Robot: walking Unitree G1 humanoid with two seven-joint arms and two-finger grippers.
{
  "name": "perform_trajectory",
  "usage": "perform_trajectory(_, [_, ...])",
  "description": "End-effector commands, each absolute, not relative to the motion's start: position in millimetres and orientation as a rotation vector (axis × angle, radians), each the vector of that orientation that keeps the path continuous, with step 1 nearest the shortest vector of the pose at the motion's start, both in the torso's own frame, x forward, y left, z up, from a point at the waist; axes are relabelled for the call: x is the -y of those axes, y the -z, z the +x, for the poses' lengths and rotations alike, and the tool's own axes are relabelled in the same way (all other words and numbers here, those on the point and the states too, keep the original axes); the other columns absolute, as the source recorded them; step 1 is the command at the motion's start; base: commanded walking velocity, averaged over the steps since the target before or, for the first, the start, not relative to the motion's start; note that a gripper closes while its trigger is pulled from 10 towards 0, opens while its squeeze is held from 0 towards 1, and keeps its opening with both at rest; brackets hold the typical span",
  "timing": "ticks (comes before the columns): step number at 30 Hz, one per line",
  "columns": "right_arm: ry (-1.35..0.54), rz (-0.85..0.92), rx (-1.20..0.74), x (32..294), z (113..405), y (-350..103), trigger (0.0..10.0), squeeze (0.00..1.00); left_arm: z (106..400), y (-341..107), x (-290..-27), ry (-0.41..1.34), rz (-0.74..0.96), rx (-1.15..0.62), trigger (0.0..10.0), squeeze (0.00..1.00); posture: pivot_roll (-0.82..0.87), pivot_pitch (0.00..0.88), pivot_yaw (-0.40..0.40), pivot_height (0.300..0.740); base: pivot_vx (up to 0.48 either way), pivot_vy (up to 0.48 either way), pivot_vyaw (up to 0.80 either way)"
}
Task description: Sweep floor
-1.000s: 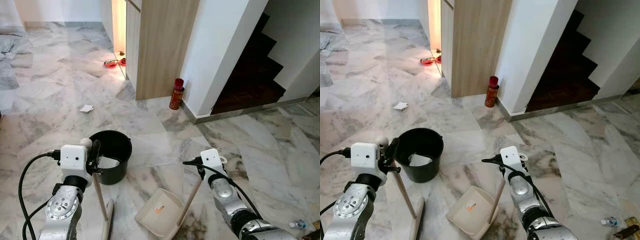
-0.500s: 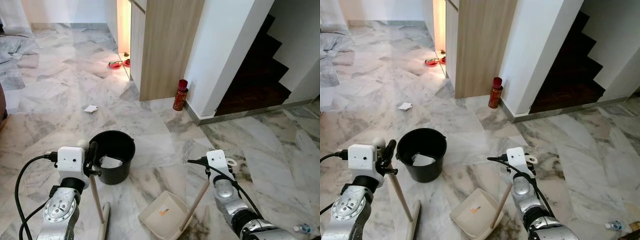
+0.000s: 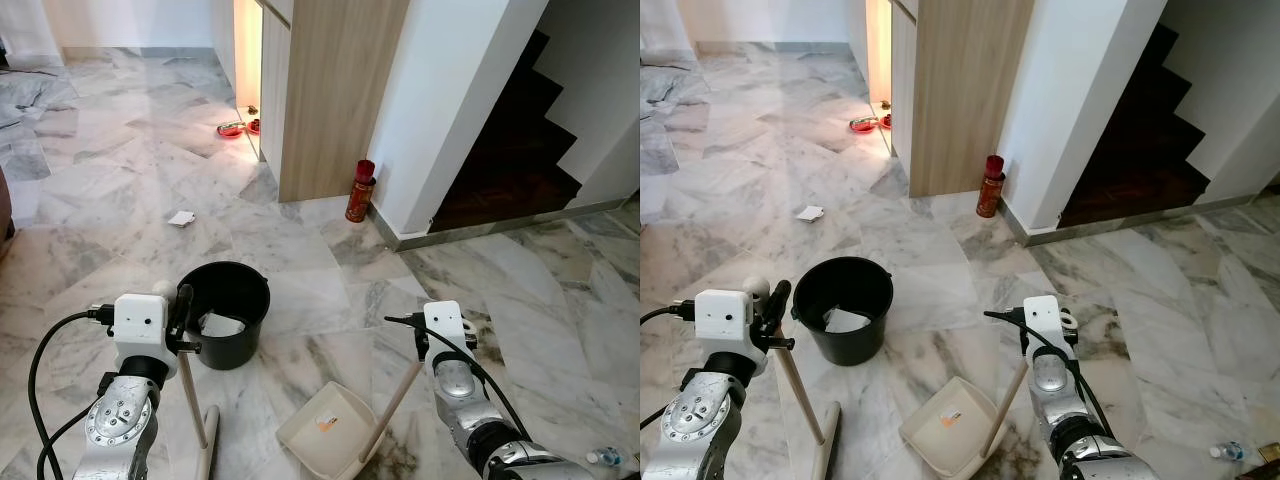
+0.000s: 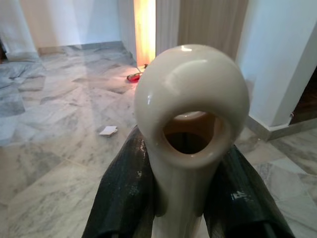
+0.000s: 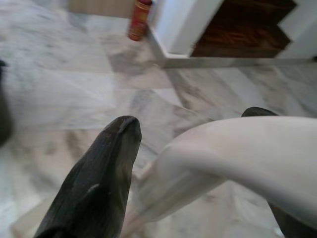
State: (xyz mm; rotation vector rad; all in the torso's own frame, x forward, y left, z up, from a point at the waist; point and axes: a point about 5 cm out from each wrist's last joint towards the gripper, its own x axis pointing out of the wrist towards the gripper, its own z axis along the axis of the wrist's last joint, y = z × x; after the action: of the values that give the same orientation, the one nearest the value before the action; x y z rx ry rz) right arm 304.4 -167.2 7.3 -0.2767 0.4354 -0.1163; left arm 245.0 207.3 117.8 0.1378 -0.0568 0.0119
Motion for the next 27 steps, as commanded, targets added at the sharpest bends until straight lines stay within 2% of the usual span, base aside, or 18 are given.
perform_trajectory(1, [0.081,-0.28,-0.452,165,301,-3,10.0,1.0,245,-121,-206,-0.003,0.155,0.064,10.0,0.0,0.26,0.068,-0.148,0.74,0.0,0.0,0.0])
perform_trajectory(7, [0.038,-0.278,-0.438,159,303,-5,10.0,1.0,246,-121,-206,-0.002,0.157,0.063,10.0,0.0,0.26,0.073,-0.148,0.74,0.0,0.0,0.0])
perform_trajectory(11, [0.08,-0.34,-0.444,163,302,-4,10.0,1.0,245,-121,-207,0.001,0.161,0.058,10.0,0.0,0.26,0.073,-0.144,0.74,0.0,0.0,0.0])
perform_trajectory(12, [0.117,-0.38,-0.465,168,301,-3,10.0,0.7,245,-120,-207,0.003,0.161,0.056,10.0,0.0,0.26,0.071,-0.143,0.74,0.0,0.0,0.0])
perform_trajectory(13, [0.125,-0.39,-0.47,169,300,-2,10.0,0.7,245,-120,-207,0.003,0.161,0.055,10.0,0.0,0.26,0.071,-0.143,0.74,0.0,0.0,0.0])
perform_trajectory(14, [0.148,-0.398,-0.484,173,299,-1,10.0,0.0,245,-120,-207,0.005,0.162,0.054,10.0,0.0,0.26,0.07,-0.142,0.74,0.0,0.0,0.0])
perform_trajectory(27, [0.278,-0.381,-0.532,189,293,2,10.0,0.0,246,-120,-207,0.015,0.169,0.049,10.0,0.0,0.26,0.054,-0.138,0.74,0.0,0.0,0.0])
